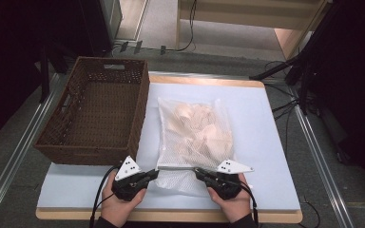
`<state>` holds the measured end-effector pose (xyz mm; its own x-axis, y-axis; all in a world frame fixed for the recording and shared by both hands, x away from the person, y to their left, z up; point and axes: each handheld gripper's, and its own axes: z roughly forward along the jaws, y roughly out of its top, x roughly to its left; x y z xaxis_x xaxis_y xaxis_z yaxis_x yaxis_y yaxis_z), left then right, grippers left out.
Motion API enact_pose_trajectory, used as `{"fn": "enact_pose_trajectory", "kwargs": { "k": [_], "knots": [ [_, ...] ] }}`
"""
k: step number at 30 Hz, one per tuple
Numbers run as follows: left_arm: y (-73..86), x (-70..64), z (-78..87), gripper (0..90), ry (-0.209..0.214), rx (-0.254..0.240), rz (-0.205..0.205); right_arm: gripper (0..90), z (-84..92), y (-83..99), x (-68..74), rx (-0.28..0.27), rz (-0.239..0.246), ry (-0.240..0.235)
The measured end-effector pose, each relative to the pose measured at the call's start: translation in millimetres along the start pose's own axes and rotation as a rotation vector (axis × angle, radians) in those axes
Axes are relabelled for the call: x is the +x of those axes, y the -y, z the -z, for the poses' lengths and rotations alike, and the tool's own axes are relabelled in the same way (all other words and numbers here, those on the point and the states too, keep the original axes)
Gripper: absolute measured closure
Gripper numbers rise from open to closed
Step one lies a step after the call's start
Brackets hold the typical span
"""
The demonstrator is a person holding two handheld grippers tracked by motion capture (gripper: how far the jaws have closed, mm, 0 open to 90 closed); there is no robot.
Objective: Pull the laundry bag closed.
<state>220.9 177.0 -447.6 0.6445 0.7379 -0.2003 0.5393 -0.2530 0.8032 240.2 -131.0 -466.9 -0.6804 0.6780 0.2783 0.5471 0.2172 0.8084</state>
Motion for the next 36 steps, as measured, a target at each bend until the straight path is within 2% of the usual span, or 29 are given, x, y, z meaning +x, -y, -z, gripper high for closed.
{"fn": "enact_pose_trajectory", "kwargs": {
  "k": [14, 36],
  "knots": [
    [0.3, 1.1, 1.5, 90.0, -0.009, -0.006, -0.001, 87.1, 16.6, 6.7, -13.9, -0.012, -0.028, 0.034],
    [0.0, -0.1, 4.8, 90.0, -0.010, -0.013, -0.004, 87.1, 52.8, 18.1, -45.4, -0.048, -0.081, 0.098]
  ]
}}
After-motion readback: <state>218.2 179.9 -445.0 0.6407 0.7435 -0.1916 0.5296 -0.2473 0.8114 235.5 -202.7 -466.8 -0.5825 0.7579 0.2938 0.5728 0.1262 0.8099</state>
